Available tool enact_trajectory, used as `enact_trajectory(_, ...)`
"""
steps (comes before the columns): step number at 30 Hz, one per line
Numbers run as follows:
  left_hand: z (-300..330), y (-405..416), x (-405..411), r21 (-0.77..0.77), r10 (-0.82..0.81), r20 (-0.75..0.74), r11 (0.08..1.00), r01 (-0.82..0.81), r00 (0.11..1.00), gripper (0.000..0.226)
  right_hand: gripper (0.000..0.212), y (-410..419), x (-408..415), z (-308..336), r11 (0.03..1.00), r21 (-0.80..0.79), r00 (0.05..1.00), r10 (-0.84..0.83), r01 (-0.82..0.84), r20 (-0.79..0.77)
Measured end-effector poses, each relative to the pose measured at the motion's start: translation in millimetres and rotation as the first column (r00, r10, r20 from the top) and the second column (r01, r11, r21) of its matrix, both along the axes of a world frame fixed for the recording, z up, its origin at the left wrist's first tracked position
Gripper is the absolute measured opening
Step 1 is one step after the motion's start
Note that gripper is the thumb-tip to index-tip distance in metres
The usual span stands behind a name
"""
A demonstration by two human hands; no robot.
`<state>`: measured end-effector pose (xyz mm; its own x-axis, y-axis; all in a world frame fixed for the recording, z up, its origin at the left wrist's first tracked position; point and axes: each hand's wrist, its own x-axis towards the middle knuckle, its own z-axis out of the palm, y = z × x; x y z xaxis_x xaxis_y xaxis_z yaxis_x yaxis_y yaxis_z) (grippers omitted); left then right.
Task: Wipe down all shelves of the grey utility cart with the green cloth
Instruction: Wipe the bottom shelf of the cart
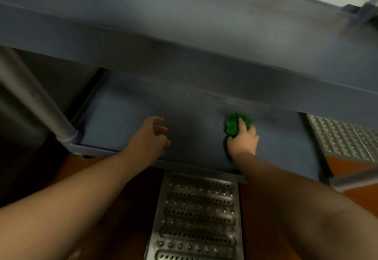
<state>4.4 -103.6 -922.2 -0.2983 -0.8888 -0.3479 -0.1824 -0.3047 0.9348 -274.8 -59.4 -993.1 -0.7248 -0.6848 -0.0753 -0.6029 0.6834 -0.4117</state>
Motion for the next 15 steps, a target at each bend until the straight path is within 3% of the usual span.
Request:
enact_trajectory(7,1.9,0.9,86.1,-0.004,0.056,0.037,0.998,-0.056,0.998,0.042,0.074,-74.8,113.9,-3.5,0.975,-0.027,0.973,0.224,-0.222,0.055)
enact_trajectory(15,-7.8,5.4,166.8,0.060,0.219,0.073,0.973,-0.224,0.973,0.040,0.074,-158.0,274.8,-10.2,0.841,-0.102,0.837,0.539,-0.531,0.089)
